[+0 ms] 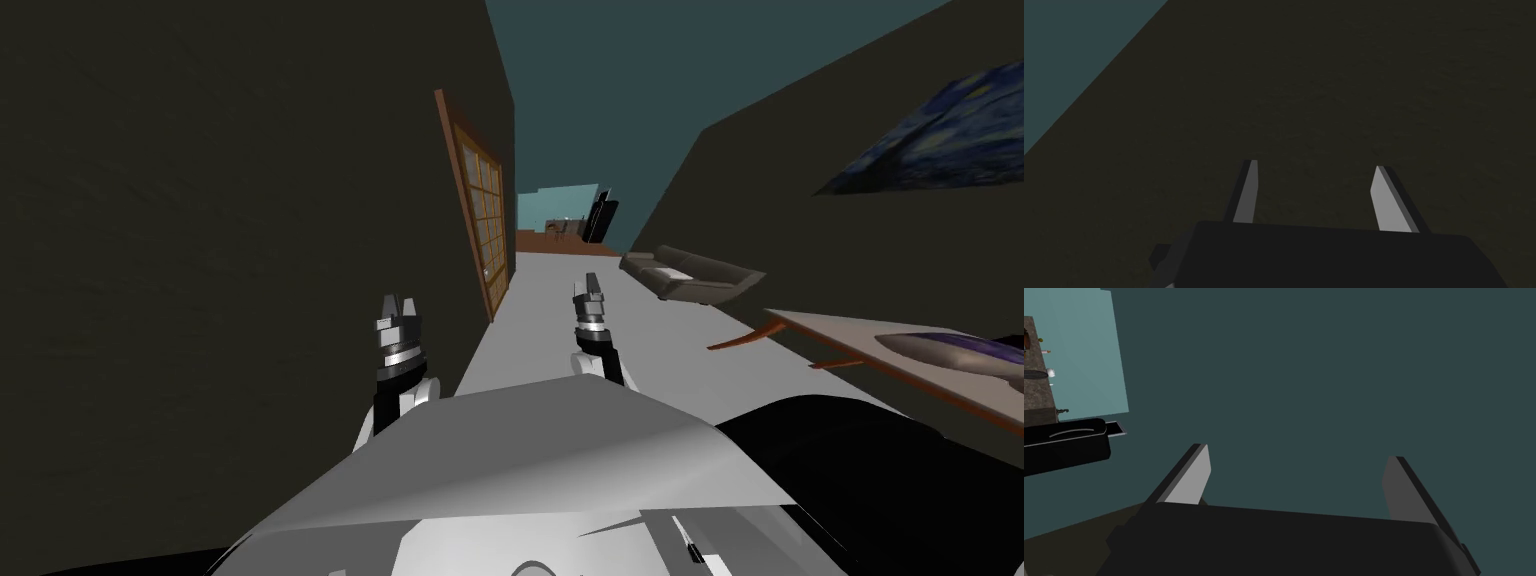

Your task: Pull the door open

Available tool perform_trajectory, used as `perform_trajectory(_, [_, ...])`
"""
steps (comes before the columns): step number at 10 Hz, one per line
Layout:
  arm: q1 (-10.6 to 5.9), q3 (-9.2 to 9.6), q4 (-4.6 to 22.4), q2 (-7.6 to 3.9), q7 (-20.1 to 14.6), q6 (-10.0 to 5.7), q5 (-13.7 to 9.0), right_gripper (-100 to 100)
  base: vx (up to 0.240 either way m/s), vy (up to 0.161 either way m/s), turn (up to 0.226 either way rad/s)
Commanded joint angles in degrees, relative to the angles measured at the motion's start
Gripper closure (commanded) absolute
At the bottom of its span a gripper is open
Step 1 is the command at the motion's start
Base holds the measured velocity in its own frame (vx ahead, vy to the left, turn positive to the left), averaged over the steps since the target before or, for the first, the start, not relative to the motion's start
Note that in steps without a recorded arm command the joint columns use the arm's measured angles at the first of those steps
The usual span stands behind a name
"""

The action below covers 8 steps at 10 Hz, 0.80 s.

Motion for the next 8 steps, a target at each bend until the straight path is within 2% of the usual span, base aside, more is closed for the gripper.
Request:
perform_trajectory(1, [-0.46, -0.48, 1.9, -0.81, 1.2, -0.68, 0.7, -100, 0.162, -0.020, 0.126])
perform_trajectory(5, [-1.87, -1.12, 7.7, -2.25, 4.7, -2.64, 3.2, -100, 0.158, -0.034, 0.174])
perform_trajectory(8, [-2.70, -1.49, 11.1, -2.92, 6.8, -3.80, 4.7, -100, 0.142, -0.032, 0.123])
